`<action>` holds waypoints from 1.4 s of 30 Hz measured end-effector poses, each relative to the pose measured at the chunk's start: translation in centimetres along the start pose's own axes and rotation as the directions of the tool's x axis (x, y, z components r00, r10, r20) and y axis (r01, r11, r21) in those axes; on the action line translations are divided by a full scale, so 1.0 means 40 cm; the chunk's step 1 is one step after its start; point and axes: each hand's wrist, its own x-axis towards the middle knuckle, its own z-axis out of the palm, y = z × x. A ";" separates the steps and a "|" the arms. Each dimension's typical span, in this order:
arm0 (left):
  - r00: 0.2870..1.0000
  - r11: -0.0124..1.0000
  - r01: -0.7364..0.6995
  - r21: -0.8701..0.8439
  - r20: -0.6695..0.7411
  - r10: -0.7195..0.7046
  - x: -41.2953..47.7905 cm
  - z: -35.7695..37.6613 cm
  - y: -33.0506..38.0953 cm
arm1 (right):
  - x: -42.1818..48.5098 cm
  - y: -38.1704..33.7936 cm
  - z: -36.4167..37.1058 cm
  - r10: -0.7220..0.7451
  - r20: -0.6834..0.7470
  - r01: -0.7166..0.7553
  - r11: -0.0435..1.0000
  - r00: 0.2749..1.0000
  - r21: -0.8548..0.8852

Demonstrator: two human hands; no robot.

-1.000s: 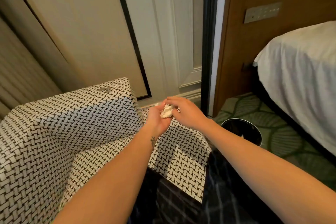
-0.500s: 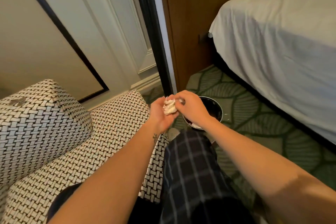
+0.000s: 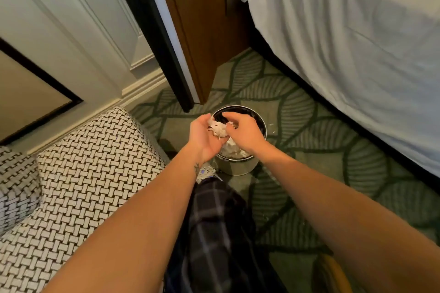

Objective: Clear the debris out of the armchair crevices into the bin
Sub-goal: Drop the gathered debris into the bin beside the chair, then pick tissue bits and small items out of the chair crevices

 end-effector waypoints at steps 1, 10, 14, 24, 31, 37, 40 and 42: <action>1.000 1.000 0.003 0.008 -0.019 -0.003 0.021 -0.003 -0.001 | 0.019 0.009 0.002 0.025 0.011 -0.025 0.999 1.000 0.028; 0.989 0.998 0.062 -0.003 -0.135 -0.062 0.089 -0.003 -0.025 | 0.076 0.038 -0.011 0.189 -0.051 -0.173 0.959 0.981 0.223; 0.993 0.999 0.050 0.000 -0.104 -0.050 0.041 -0.002 -0.018 | 0.062 0.015 0.002 0.220 -0.031 -0.201 0.932 0.975 0.302; 0.995 0.995 -0.087 -0.049 -0.058 0.084 -0.205 -0.052 0.062 | -0.087 -0.190 0.050 0.109 0.110 -0.146 0.891 0.988 0.429; 0.961 0.961 -0.266 -0.074 -0.099 0.259 -0.440 -0.194 0.165 | -0.188 -0.398 0.181 -0.060 0.240 -0.040 0.920 0.969 0.390; 0.913 0.911 -0.388 -0.136 -0.190 0.361 -0.652 -0.409 0.203 | -0.334 -0.582 0.353 -0.181 0.413 0.047 0.948 0.892 0.315; 0.886 0.873 -0.445 -0.200 -0.241 0.396 -0.744 -0.520 0.206 | -0.403 -0.649 0.445 -0.230 0.518 0.074 0.949 0.824 0.305; 0.856 0.827 -0.501 -0.256 -0.287 0.430 -0.799 -0.590 0.203 | -0.449 -0.685 0.515 -0.245 0.574 0.110 0.959 0.781 0.259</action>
